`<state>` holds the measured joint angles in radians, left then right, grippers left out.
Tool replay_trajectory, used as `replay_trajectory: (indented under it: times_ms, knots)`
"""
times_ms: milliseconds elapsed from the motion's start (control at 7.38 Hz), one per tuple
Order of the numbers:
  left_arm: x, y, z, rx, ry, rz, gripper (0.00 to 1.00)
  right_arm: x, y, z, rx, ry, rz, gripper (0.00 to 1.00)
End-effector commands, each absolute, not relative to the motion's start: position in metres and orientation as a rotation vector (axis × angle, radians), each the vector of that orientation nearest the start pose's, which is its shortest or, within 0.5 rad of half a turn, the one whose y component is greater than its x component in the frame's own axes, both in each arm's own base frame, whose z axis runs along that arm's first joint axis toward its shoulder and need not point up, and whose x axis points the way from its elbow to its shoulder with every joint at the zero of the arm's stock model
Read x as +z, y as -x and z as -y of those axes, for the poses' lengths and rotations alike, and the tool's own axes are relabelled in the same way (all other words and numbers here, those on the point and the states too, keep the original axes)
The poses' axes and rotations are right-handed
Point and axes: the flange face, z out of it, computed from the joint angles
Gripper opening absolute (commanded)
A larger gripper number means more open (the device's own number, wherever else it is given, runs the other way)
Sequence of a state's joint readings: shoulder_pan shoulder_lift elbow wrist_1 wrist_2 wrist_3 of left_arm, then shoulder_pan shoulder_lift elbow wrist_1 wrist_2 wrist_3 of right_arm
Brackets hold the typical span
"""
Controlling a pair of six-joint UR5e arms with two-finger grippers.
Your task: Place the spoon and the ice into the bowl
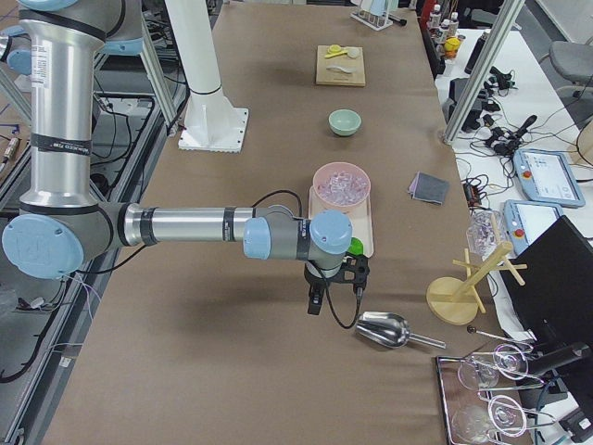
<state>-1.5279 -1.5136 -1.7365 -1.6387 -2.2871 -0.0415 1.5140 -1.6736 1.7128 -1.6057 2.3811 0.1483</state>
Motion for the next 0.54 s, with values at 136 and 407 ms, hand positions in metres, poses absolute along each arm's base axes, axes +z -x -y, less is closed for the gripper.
replay_trajectory:
  times_ms: [136,407]
  knots:
    - [0.6021,0.0473,0.4792,0.065,-0.14,-0.723,0.98,0.6352,-0.0354,0.4514,0.071,0.068,0.81,1.0]
    - [0.6029,0.0474,0.4795,0.062,-0.134,-0.721,0.98,0.6296,-0.0322,0.4514,0.067,0.068,0.847,1.0]
